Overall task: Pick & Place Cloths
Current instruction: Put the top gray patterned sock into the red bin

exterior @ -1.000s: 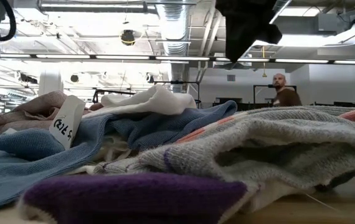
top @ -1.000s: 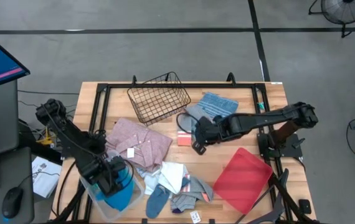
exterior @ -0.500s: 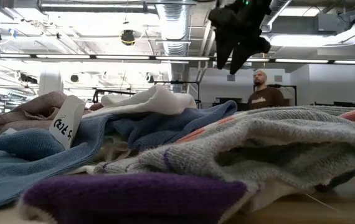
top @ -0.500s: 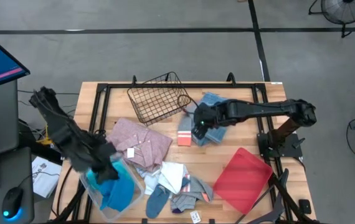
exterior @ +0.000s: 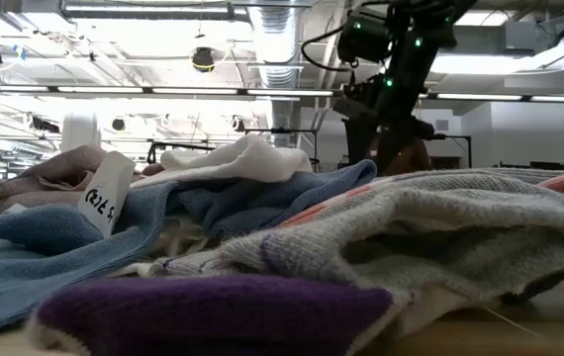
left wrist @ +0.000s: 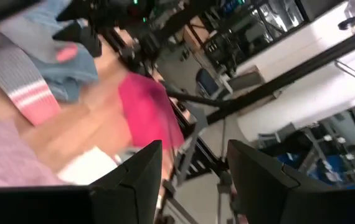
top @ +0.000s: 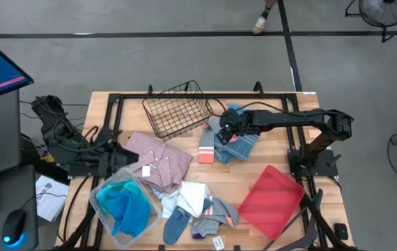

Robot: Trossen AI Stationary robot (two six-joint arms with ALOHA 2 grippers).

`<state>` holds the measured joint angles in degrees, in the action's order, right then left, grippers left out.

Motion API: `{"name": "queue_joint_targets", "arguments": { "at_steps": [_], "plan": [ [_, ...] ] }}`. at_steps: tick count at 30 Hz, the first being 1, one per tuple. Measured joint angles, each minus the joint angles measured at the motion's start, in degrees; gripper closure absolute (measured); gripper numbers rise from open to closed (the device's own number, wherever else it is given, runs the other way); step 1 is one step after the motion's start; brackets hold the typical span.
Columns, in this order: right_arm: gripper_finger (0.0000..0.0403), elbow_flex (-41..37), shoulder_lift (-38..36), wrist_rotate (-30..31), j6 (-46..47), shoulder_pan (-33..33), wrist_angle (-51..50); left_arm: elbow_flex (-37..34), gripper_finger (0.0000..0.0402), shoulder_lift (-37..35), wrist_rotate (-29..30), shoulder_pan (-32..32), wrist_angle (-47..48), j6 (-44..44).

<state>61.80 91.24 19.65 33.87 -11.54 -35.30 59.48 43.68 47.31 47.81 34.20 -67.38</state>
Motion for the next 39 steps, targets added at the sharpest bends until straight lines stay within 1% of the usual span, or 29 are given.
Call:
{"name": "queue_joint_targets", "arguments": {
  "at_steps": [3,5,7,9,10,11,13,14,16,17,18,21,24,25,27,28,32,35,39],
  "plan": [
    [0.0112,-2.4,0.4,1.1,-0.1,-0.3,2.9,0.0,0.0235,0.0,2.5,0.0,-0.2,2.0],
    [0.0112,-2.9,2.2,1.3,-1.3,-0.1,4.9,0.0,0.0234,0.1,4.1,0.0,-0.4,2.2],
    [0.0113,-3.0,3.9,1.1,-2.3,-0.1,4.1,0.0,0.0233,0.4,5.1,0.0,-0.4,2.3],
    [0.0121,-2.3,6.4,0.5,-2.8,0.7,5.0,0.0,0.0234,0.5,5.2,0.0,-0.6,2.3],
    [0.0132,-2.0,7.5,0.6,-3.0,1.2,4.3,0.0,0.0235,0.7,5.2,0.0,-0.6,2.2],
    [0.0149,-1.6,8.2,0.7,-3.0,1.8,3.2,0.0,0.0236,0.8,5.2,0.0,-0.8,2.2],
    [0.0204,0.4,9.4,1.3,-3.0,3.1,2.3,0.0,0.0237,1.0,5.2,0.0,-0.9,2.2],
    [0.0240,1.1,9.4,1.3,-3.5,3.6,2.3,0.0,0.0238,1.1,5.2,0.0,-0.9,2.2],
    [0.0329,2.2,9.2,1.1,-5.3,4.3,1.4,0.0,0.0238,1.1,5.3,0.0,-1.0,2.2],
    [0.0364,3.3,9.2,1.1,-6.0,4.7,1.3,0.0,0.0238,1.1,5.3,0.0,-1.1,2.2],
    [0.0380,4.2,8.9,1.1,-6.6,5.1,0.5,0.0,0.0238,1.1,5.3,0.0,-1.1,2.2],
    [0.0380,8.4,6.8,1.6,-6.9,5.6,-4.3,0.0,0.0238,1.1,5.4,0.0,-1.1,2.5],
    [0.0394,13.1,3.3,1.4,-7.3,6.4,-13.3,0.0,0.0238,1.2,5.6,0.0,-1.2,2.7],
    [0.0396,14.9,1.8,1.4,-7.3,7.1,-15.1,0.0,0.0238,1.3,5.9,0.0,-1.2,2.8],
    [0.0393,18.3,-1.8,0.9,-5.8,9.3,-22.2,-0.1,0.0238,1.7,6.1,0.0,-1.2,2.8],
    [0.0393,20.1,-3.6,-0.3,-4.3,10.9,-25.2,-0.1,0.0238,1.7,6.3,0.0,-1.3,2.8],
    [0.0398,24.9,-10.6,-5.9,5.3,19.3,-34.1,-0.1,0.0238,2.1,6.9,0.0,-1.3,2.8],
    [0.0398,25.8,-15.3,-7.9,15.0,27.2,-35.5,-0.1,0.0238,2.2,7.0,-0.1,-1.3,2.8],
    [0.0399,25.7,-19.2,-7.8,27.7,38.6,-36.6,-0.1,0.0238,2.2,7.7,-0.1,-1.4,2.8]
  ]
}}
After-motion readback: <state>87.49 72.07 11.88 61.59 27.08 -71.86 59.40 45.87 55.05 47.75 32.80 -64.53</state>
